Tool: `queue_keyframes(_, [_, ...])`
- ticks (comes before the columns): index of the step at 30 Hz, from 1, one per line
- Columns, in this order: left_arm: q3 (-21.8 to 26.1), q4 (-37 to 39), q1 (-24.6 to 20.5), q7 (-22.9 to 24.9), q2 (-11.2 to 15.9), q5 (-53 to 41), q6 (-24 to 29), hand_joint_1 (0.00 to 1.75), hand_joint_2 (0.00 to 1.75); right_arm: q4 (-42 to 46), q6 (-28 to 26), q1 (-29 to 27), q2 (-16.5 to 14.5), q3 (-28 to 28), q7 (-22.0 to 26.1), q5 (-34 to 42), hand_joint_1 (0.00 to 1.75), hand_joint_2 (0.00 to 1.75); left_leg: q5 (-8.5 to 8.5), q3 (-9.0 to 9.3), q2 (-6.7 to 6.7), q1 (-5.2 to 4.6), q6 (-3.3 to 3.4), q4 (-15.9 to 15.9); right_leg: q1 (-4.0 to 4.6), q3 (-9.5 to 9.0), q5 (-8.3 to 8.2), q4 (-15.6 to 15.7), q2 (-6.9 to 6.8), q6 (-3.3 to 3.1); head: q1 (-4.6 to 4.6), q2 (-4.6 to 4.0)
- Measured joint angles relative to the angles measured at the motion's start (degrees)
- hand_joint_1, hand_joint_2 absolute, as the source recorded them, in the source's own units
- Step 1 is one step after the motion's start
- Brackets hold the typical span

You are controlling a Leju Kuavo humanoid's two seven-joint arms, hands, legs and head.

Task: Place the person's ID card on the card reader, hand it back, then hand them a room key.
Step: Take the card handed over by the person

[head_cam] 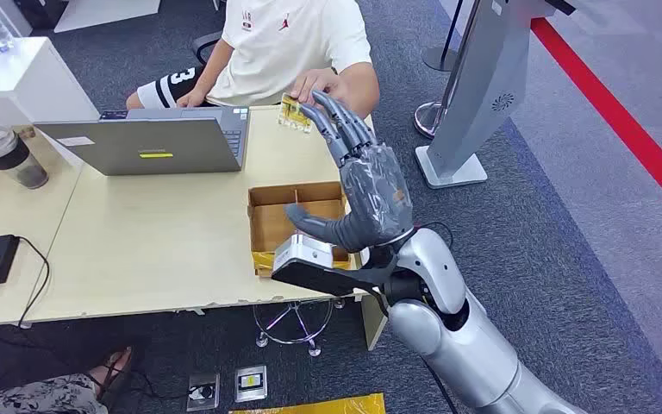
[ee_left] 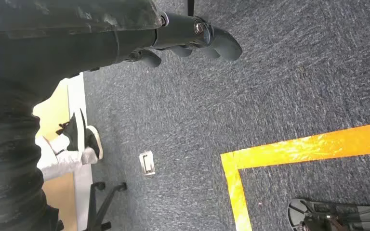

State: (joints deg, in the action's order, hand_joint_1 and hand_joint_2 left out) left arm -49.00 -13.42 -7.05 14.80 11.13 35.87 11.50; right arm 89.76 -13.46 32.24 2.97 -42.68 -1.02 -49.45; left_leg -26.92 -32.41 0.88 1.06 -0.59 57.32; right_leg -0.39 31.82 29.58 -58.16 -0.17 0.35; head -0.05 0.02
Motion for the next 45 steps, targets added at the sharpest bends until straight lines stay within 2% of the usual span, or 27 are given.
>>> queue_keyframes(16, [0.0, 0.0, 0.0, -0.5, 0.0, 0.4, -0.4, 0.00, 1.75, -6.7, 0.1, 0.9, -1.7, -3.7, -0.7, -4.8, 0.00, 1.75, 0.00, 0.00, 0.01, -0.01, 0.00, 0.0, -0.01, 0.01, 0.00, 0.0, -0.01, 0.00, 0.01, 0.00])
queue_keyframes(27, [-0.1, 0.0, 0.0, -0.6, 0.3, 0.1, -0.7, 0.00, 1.75, -9.8, 0.0, 1.5, -2.3, -4.8, -0.7, -5.1, 0.00, 1.75, 0.00, -0.01, 0.01, -0.01, 0.00, 0.0, -0.01, 0.03, 0.00, 0.0, -0.01, 0.00, 0.02, 0.00])
queue_keyframes(45, [-0.3, 0.0, 0.1, -2.7, 0.4, -1.4, -0.8, 0.00, 1.75, -13.5, -2.6, 1.6, -2.0, -3.9, -3.5, -9.2, 0.00, 1.75, 0.00, 0.01, -0.02, -0.01, 0.00, 0.0, -0.01, 0.04, 0.00, 0.0, 0.05, 0.00, 0.00, 0.00])
